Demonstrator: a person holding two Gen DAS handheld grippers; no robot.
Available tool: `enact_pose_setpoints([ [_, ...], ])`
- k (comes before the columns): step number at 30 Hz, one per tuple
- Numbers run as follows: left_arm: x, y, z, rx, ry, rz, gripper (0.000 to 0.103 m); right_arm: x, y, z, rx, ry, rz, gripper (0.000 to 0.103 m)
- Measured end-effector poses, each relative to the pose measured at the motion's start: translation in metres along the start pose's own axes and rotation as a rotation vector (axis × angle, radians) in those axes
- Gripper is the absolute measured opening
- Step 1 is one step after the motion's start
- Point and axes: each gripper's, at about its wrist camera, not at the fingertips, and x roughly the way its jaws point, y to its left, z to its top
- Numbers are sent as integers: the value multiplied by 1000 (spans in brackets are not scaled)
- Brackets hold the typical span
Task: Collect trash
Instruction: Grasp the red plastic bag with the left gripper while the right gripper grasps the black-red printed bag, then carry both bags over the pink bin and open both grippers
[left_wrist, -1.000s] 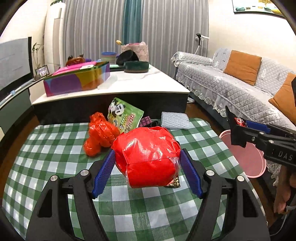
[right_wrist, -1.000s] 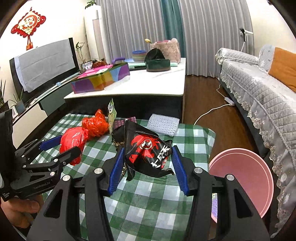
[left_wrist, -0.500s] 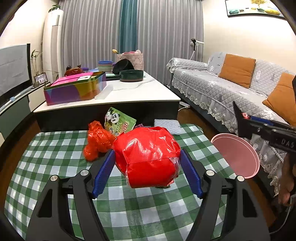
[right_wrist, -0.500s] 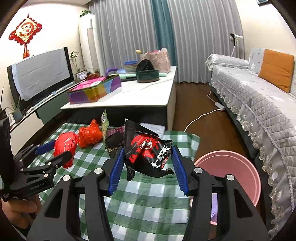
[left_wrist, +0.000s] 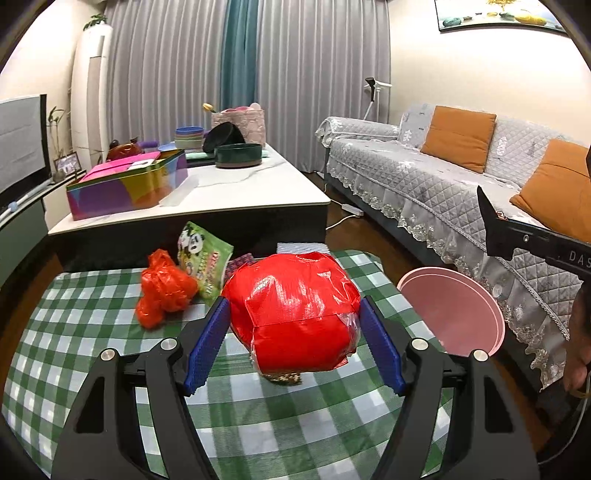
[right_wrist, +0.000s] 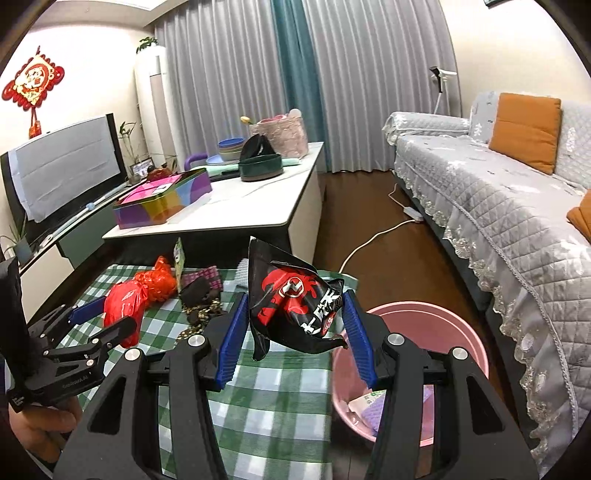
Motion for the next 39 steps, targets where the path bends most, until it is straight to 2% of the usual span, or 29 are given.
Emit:
enact_pose_setpoints([
  [24,20,-51,7,48,17,-91,69,-22,-75,12,58,-38,-150,52],
  [39,41,-94,26,80,16,-155,69,-31,-116,25,116,-55,-220,52],
])
